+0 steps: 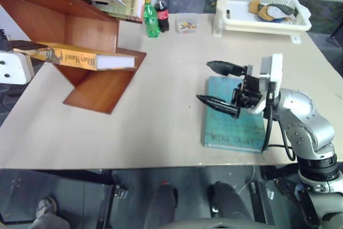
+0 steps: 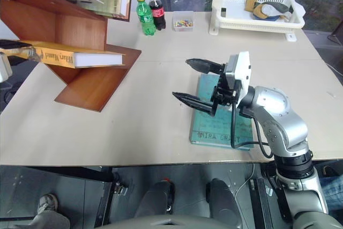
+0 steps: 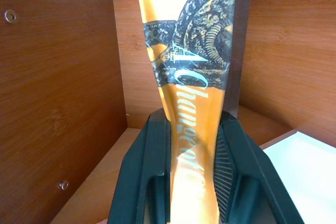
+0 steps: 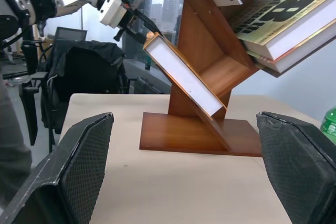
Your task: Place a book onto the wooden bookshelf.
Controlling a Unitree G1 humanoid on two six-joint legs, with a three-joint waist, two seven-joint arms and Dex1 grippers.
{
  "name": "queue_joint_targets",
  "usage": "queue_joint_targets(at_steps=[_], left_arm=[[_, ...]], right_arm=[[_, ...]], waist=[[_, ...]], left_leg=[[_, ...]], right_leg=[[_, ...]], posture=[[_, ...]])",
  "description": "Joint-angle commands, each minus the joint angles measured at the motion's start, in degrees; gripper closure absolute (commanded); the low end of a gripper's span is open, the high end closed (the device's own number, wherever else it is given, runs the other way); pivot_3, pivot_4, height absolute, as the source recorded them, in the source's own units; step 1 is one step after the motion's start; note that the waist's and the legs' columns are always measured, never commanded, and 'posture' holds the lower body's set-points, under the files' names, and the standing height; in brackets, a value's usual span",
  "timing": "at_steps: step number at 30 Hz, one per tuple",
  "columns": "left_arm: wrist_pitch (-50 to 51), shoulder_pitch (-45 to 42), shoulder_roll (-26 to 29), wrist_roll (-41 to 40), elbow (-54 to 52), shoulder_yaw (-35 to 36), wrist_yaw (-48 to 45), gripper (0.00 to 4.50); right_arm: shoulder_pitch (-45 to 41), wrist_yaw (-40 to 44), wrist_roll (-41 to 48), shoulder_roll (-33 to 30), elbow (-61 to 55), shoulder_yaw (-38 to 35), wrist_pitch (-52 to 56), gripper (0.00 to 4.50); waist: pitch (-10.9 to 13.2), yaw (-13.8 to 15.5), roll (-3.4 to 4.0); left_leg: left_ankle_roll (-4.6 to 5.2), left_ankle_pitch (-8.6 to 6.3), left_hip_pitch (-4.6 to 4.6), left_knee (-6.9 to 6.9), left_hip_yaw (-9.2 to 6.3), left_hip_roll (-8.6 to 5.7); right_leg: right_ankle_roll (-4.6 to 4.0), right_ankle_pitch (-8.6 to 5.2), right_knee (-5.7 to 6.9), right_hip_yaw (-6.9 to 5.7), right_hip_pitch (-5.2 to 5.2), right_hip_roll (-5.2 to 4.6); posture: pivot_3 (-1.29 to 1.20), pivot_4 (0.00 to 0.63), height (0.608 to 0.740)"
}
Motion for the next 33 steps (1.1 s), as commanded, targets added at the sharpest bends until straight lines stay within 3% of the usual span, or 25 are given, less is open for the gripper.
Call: queue_joint_targets(at_steps=[1, 4, 7, 10, 14, 18, 22, 24, 25, 26, 28, 31, 33], left_arm=[[2.19, 3.65, 1.44, -3.43, 0.81, 2.11, -0.09, 1.54], [2.54, 10.58, 3.46, -9.14, -1.99, 7.43, -1.6, 0.12], [4.36, 21.73, 3.68, -15.87, -8.02, 18.82, -5.23, 0.12], [15.11, 34.73, -2.5, -20.88, -23.96, 40.07, -9.65, 0.12], [29.73, 43.44, -9.62, -21.6, -41.36, 54.26, -8.39, 0.12], [41.38, 47.83, -14.23, -22.86, -53.15, 59.75, -5.88, 0.12], [63.35, 53.59, -21.4, -35.71, -71.66, 62.49, -0.55, 0.12], [72.05, 55.88, -27.38, -45.22, -82.54, 57.72, 8.69, 0.12], [75.43, 57.1, -30.49, -49.75, -87.23, 53.89, 13.41, 0.61], [77.8, 57.85, -34.0, -52.77, -91.15, 49.06, 18.11, 0.82], [80.4, 59.32, -38.79, -53.62, -95.01, 41.42, 23.2, 1.7], [80.69, 60.89, -44.47, -49.69, -95.58, 31.46, 26.99, 3.07], [79.65, 62.37, -46.55, -47.11, -94.37, 28.41, 27.6, 4.29]], right_arm=[[-0.98, 0.33, 0.5, -0.45, -1.01, -0.55, -0.17, 0.0], [-0.68, 1.29, 0.39, -0.93, -0.6, -0.5, -0.41, 0.0], [-0.61, 2.51, 0.5, -1.44, 0.14, -0.44, -0.47, 0.0], [-0.72, 4.09, 0.66, -2.27, 1.29, -0.25, -0.04, 0.0], [-1.37, 7.12, 0.28, -3.07, 4.33, 0.43, -0.53, 0.0], [-2.41, 9.76, -0.53, -2.86, 7.69, 1.12, -1.75, 0.0], [-1.13, 12.08, -2.01, -4.14, 9.01, 1.03, -3.05, 0.0], [0.36, 12.72, -3.47, -5.55, 8.65, 1.01, -3.83, 0.0], [1.0, 12.84, -4.6, -6.31, 8.59, 1.13, -4.44, 0.0], [1.54, 12.83, -5.09, -7.05, 8.53, 1.14, -4.24, 0.0], [1.8, 11.66, -6.15, -7.84, 8.83, 0.85, -3.51, 0.53], [3.39, 10.82, -7.39, -9.34, 8.12, -0.5, -3.75, 1.72], [5.42, 9.74, -8.08, -10.62, 7.08, -2.1, -4.29, 2.97]], waist=[[-0.03, -0.2, -0.05], [-0.02, -0.71, -0.08], [-0.01, -1.67, -0.16], [-0.01, -1.98, -0.19], [0.01, -1.65, -0.26], [0.0, -1.41, -0.28], [0.01, -1.61, -0.28], [0.0, -1.55, -0.29], [-0.02, -1.48, -0.22], [-0.03, -1.36, -0.22], [-0.01, -1.31, -0.32], [-0.06, -1.42, -0.38], [-0.07, -1.36, -0.4]], left_leg=[[0.0, 0.0, -0.02, 0.0, 0.05, 0.05], [-0.01, -0.01, -0.2, -0.01, 0.24, 0.12], [-0.02, -0.03, -0.45, -0.03, 0.31, 0.11], [-0.01, -0.05, -0.98, -0.09, 0.35, 0.15], [-0.01, -0.06, -1.19, -0.13, 0.33, 0.11], [-0.01, -0.06, -1.07, -0.13, 0.3, 0.07], [-0.01, -0.06, -0.95, -0.1, 0.27, 0.1], [-0.01, -0.06, -0.92, -0.09, 0.27, 0.11], [-0.01, -0.06, -0.92, -0.08, 0.21, 0.12], [-0.01, -0.06, -0.86, -0.08, 0.15, 0.21], [-0.01, -0.07, -0.78, -0.07, 0.11, 0.14], [-0.02, -0.06, -0.65, -0.03, 0.09, 0.01], [-0.01, -0.06, -0.52, -0.06, 0.07, 0.01]], right_leg=[[0.0, 0.0, -0.01, 0.04, -0.02, 0.04], [-0.07, 0.04, -0.15, 0.16, -0.17, 0.05], [-0.24, 0.14, -0.25, 0.2, -0.4, -0.02], [-0.25, 0.17, -0.45, 0.2, -0.84, -0.07], [-0.24, 0.16, -0.54, 0.07, -0.98, -0.13], [-0.23, 0.16, -0.56, 0.08, -0.84, -0.13], [-0.22, 0.15, -0.61, 0.07, -0.73, -0.11], [-0.22, 0.15, -0.63, 0.08, -0.67, -0.13], [-0.21, 0.16, -0.67, 0.04, -0.64, -0.12], [-0.2, 0.17, -0.75, 0.01, -0.5, -0.21], [-0.19, 0.18, -0.8, -0.01, -0.33, -0.26], [-0.18, 0.22, -0.81, 0.01, -0.23, -0.19], [-0.2, 0.21, -0.82, 0.01, -0.11, -0.12]], posture=[[0.0, 0.15, 0.74], [0.0, 0.15, 0.74], [0.0, 0.15, 0.74], [0.0, 0.15, 0.74], [0.0, 0.15, 0.74], [0.0, 0.15, 0.74], [0.0, 0.15, 0.74], [0.0, 0.15, 0.74], [0.0, 0.15, 0.74], [0.0, 0.15, 0.74], [0.0, 0.15, 0.74], [0.0, 0.15, 0.74], [0.0, 0.15, 0.74]])
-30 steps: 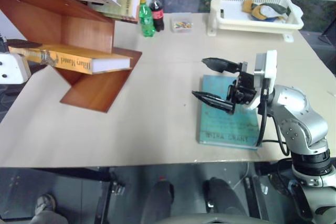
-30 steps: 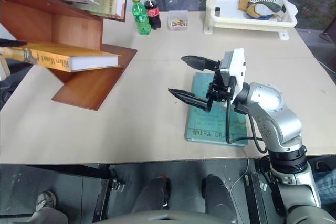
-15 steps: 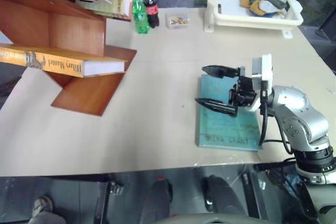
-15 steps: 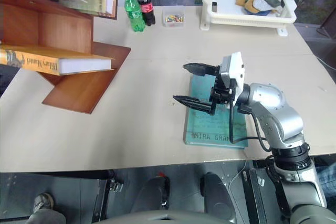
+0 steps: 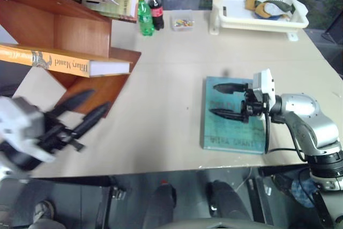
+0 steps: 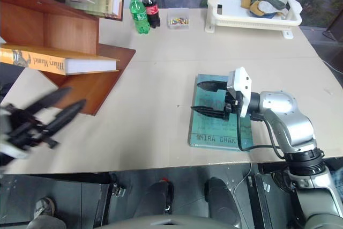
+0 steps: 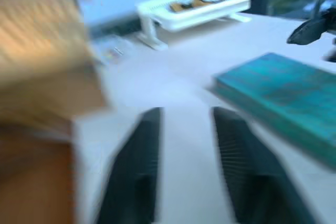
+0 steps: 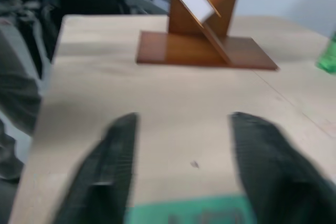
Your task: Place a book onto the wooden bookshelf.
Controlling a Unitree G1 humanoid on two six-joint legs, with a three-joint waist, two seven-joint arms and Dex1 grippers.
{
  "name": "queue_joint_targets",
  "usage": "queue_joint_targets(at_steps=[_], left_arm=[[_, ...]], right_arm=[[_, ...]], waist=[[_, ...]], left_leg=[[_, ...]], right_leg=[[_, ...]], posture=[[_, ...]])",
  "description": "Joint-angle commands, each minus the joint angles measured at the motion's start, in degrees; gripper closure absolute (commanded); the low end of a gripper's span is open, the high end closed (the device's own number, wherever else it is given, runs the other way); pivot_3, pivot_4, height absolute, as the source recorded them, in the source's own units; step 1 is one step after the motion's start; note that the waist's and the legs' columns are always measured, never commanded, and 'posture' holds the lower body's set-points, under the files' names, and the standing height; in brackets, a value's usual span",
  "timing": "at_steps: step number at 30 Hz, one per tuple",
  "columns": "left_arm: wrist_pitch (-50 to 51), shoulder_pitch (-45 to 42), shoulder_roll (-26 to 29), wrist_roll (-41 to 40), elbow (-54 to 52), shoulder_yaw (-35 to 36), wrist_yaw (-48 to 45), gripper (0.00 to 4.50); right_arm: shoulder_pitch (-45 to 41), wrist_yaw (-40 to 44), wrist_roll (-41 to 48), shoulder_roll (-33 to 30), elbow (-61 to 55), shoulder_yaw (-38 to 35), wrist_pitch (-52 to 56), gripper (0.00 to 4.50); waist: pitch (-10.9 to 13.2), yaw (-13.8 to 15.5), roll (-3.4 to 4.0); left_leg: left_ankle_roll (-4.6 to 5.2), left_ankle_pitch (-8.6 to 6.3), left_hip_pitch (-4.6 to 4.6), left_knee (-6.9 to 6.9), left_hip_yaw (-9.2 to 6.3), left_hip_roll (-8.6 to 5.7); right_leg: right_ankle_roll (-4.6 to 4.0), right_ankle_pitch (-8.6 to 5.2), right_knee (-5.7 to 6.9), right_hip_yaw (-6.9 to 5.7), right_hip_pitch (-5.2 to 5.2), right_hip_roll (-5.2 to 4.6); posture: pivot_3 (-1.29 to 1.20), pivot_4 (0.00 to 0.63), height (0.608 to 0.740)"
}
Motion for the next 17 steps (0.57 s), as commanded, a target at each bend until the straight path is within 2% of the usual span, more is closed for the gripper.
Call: queue_joint_targets(at_steps=[1, 2, 3, 4, 5, 8, 9, 10, 11, 12, 17], left_arm=[[-1.76, 2.56, -1.42, 3.29, 0.56, -2.69, 0.55, 4.41], [-2.68, 3.87, -1.85, 3.46, 1.14, -2.34, -0.68, 4.5], [-3.39, 5.08, -2.23, 3.08, 1.96, -1.4, -1.77, 4.5], [-3.84, 6.09, -2.44, 2.37, 2.74, -0.22, -2.56, 3.85], [-4.12, 7.01, -2.32, 1.73, 3.66, 1.19, -3.39, 3.61], [-4.35, 9.29, -1.41, 2.0, 5.2, 4.31, -4.28, 2.4], [-4.88, 10.4, -0.97, 2.95, 5.27, 5.35, -5.07, 1.86], [-5.43, 11.38, -0.59, 3.87, 5.37, 6.14, -5.89, 1.63], [-5.06, 12.24, -0.2, 3.74, 5.65, 6.83, -6.44, 1.11], [-4.62, 13.15, 0.08, 2.16, 6.06, 8.48, -7.35, 0.8], [-5.04, 15.7, 1.7, 1.51, 7.65, 11.23, -11.11, 0.76]], right_arm=[[2.51, -1.5, -0.56, -2.22, -2.88, -3.95, -1.24, 3.1], [3.61, -0.79, 0.55, -3.51, -3.19, -5.06, -0.17, 3.57], [4.95, -0.29, 0.43, -4.9, -2.9, -6.42, -0.69, 3.57], [6.53, 0.79, 0.88, -6.57, -2.71, -7.79, -0.68, 3.3], [8.34, 1.63, 1.37, -8.28, -2.39, -9.5, -0.47, 3.04], [13.75, 3.23, -0.42, -12.41, -0.46, -14.2, -3.99, 1.78], [16.22, 4.09, -1.02, -14.22, 0.17, -16.34, -4.72, 1.16], [18.32, 4.86, -1.4, -15.67, 0.55, -18.07, -5.34, 0.93], [20.02, 5.48, -1.63, -16.69, 0.74, -19.42, -5.96, 0.42], [22.26, 6.31, -1.65, -17.69, 0.84, -21.44, -6.84, 0.1], [27.14, 9.41, -0.67, -20.68, 3.33, -27.4, -8.79, 0.04]], waist=[[0.0, 0.03, 0.0], [0.0, 0.06, 0.01], [0.0, 0.08, 0.01], [0.0, 0.1, 0.02], [0.0, 0.14, 0.01], [-0.02, 0.33, -0.02], [-0.02, 0.33, -0.02], [-0.02, 0.35, -0.02], [-0.02, 0.4, -0.02], [-0.02, 0.44, -0.02], [-0.03, 0.1, -0.02]], left_leg=[[0.0, 0.0, 0.0, 0.0, 0.0, 0.0], [0.0, 0.0, 0.01, 0.0, 0.01, 0.0], [0.0, 0.0, 0.0, 0.0, 0.03, 0.0], [0.0, 0.0, -0.02, -0.01, 0.05, -0.01], [0.0, 0.0, -0.03, -0.02, 0.09, -0.01], [0.01, 0.0, -0.05, -0.01, 0.09, -0.02], [0.01, 0.0, -0.04, -0.01, 0.1, -0.02], [0.01, 0.0, -0.03, -0.01, 0.12, -0.02], [0.01, 0.0, -0.03, -0.01, 0.12, -0.02], [0.01, 0.0, -0.03, -0.01, 0.13, -0.02], [0.01, -0.01, 0.11, -0.01, 0.24, 0.0]], right_leg=[[0.0, 0.0, 0.0, 0.0, 0.0, 0.0], [-0.01, 0.0, 0.0, 0.0, 0.0, 0.01], [-0.02, -0.01, 0.0, 0.01, 0.0, 0.0], [-0.01, -0.01, -0.07, 0.02, 0.0, 0.0], [-0.01, -0.01, -0.1, 0.04, 0.0, -0.02], [-0.02, -0.03, -0.17, 0.02, 0.01, -0.03], [-0.19, -0.15, -0.18, 0.03, 0.02, -0.03], [-0.2, -0.16, -0.19, 0.04, 0.03, -0.03], [-0.2, -0.16, -0.18, 0.04, 0.03, -0.03], [-0.2, -0.16, -0.19, 0.05, 0.03, -0.03], [0.02, -0.3, -0.19, 0.15, 0.09, -0.01]], posture=[[0.0, 0.15, 0.74], [0.0, 0.15, 0.74], [0.0, 0.15, 0.74], [0.0, 0.15, 0.74], [0.0, 0.15, 0.74], [0.0, 0.15, 0.74], [0.0, 0.15, 0.74], [0.0, 0.15, 0.74], [0.0, 0.15, 0.74], [0.0, 0.15, 0.74], [0.0, 0.15, 0.74]])
